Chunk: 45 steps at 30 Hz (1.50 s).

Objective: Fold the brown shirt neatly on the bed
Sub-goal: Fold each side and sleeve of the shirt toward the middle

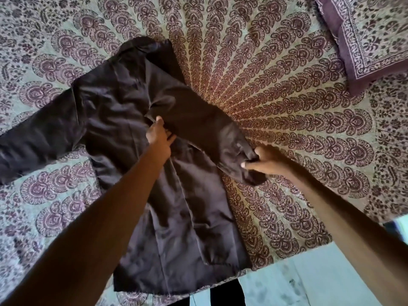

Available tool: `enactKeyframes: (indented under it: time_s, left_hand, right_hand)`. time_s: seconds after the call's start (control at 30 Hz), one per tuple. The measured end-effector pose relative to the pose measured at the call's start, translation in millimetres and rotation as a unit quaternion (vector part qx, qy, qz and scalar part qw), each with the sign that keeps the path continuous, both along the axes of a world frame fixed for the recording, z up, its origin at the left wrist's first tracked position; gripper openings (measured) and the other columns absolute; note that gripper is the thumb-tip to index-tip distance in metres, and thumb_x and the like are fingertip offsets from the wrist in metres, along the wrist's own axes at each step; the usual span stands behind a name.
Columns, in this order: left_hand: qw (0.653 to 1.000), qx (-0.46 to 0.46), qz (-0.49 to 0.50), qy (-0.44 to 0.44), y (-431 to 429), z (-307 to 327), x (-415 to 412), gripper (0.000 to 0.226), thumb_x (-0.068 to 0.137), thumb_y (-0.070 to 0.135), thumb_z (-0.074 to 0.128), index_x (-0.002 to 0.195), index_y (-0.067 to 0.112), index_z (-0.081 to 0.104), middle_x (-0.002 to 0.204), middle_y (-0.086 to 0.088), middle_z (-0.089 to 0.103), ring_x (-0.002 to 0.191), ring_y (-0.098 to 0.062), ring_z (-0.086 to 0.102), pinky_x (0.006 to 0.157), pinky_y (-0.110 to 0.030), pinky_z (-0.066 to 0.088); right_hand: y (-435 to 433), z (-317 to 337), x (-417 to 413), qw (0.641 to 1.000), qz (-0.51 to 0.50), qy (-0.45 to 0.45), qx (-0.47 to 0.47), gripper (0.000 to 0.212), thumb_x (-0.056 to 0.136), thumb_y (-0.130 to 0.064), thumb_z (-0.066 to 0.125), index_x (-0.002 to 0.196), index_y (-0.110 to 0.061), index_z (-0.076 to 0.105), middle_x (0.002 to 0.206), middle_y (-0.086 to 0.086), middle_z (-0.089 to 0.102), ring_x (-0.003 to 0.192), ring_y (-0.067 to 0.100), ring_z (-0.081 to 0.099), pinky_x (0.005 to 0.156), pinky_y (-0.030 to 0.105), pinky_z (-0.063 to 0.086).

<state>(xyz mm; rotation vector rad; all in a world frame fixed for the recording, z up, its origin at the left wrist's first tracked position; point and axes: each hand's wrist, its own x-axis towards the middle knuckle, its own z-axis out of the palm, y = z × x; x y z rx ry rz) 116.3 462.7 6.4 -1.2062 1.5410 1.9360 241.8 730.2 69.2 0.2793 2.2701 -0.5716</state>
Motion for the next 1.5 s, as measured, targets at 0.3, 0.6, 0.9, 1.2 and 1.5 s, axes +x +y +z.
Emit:
enactKeyframes:
  time_s: [0.3,0.6,0.9,1.2,1.5]
  left_hand:
    - [0.984,-0.109,-0.142,0.008,-15.6,-7.9,36.2,0.039,0.087,0.023,0.068,0.124,0.012,0.06,0.116,-0.009,0.066,0.097,-0.023,0.066,0.072,-0.033,0.055]
    - [0.965,-0.186,-0.185,0.023,-48.6,-25.8,39.3,0.04,0.082,0.021,0.073,0.118,0.007,0.062,0.112,-0.013,0.068,0.101,-0.027,0.067,0.09,-0.042,0.056]
    - [0.953,-0.197,-0.229,-0.025,-47.4,-26.6,90.4,0.037,0.081,0.028,0.075,0.113,0.011,0.065,0.103,-0.007,0.067,0.092,-0.022,0.066,0.072,-0.038,0.058]
    - [0.937,-0.236,-0.255,-0.031,-48.0,-31.5,152.1,0.03,0.081,0.036,0.074,0.086,0.009,0.064,0.097,-0.017,0.068,0.088,-0.029,0.07,0.07,-0.047,0.061]
    - [0.8,-0.434,-0.411,0.052,-106.5,-3.4,103.8,0.019,0.086,0.028,0.057,0.098,0.019,0.07,0.11,-0.017,0.069,0.103,-0.038,0.064,0.082,-0.036,0.051]
  right_hand:
    - [-94.6,-3.1,126.3,0.825,-0.411,-0.114,-0.37,0.031,0.065,-0.022,0.083,0.094,-0.012,0.075,0.097,0.009,0.076,0.089,0.022,0.072,0.088,0.035,0.055]
    - [-140.6,-85.8,173.8,0.907,-0.392,-0.017,-0.155,0.021,0.085,-0.019,0.073,0.101,-0.005,0.071,0.091,0.01,0.072,0.079,0.017,0.062,0.06,0.026,0.04]
    - [-134.8,-79.6,179.5,0.964,-0.261,0.005,-0.044,0.039,0.08,-0.034,0.077,0.073,0.002,0.067,0.071,0.015,0.069,0.071,0.029,0.067,0.056,0.037,0.042]
    - [-139.7,-43.4,173.5,0.98,-0.167,0.023,0.101,0.039,0.087,-0.047,0.064,0.1,-0.01,0.066,0.1,0.012,0.072,0.093,0.03,0.069,0.065,0.028,0.042]
    - [-189.3,-20.5,81.5,0.967,-0.174,0.181,-0.032,0.016,0.087,-0.025,0.069,0.1,-0.017,0.066,0.093,0.001,0.074,0.087,0.017,0.069,0.068,0.02,0.043]
